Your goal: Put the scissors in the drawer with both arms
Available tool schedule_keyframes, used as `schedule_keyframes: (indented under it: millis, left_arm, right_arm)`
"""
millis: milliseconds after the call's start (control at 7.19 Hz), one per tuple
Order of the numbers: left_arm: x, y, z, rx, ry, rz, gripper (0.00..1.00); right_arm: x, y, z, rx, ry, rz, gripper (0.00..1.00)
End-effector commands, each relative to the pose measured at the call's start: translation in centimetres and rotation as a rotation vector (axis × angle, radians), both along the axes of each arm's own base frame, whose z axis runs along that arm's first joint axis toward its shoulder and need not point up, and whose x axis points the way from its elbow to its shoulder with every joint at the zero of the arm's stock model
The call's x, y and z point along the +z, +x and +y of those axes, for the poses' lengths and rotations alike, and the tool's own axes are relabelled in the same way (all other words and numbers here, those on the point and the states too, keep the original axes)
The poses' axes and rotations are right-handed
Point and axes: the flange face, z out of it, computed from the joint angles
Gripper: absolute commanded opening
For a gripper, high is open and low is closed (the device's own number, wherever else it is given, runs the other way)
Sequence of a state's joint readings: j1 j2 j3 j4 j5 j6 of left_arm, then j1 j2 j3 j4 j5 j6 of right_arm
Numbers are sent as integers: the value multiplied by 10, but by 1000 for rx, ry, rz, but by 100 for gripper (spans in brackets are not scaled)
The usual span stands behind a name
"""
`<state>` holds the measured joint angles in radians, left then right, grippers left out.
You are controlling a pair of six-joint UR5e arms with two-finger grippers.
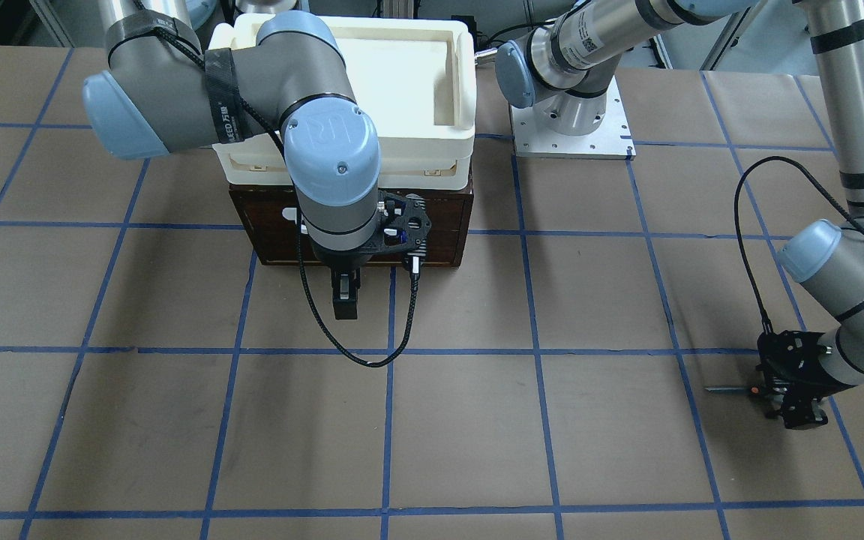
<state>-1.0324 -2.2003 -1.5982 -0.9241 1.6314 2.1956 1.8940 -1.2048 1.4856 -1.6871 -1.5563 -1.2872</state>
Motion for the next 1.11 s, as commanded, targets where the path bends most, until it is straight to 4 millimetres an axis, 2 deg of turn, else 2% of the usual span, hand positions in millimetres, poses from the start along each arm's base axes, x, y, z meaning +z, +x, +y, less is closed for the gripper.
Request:
schedule_keyframes:
  millis: [0,139,556,834,974]
  left_arm:
    - [2,0,0,-24,-1,-3,16]
    - [6,-1,0,-30,-5,-7,0]
    - [24,-17,-4,-78,-18,-10,0]
    - [59,-46,-7,-119,-42,-27,0]
    - [79,-67,-4,-133,-42,25,0]
  right_arm:
    - [-12,-3,6,-17,78,-8,100]
    - [-14,-4,8,-38,85,-1,100]
    - [-28,-6,20,-58,118,14,100]
    - [-24,-3,22,-72,122,-21,100]
    - [-23,-4,23,-71,126,-22,100]
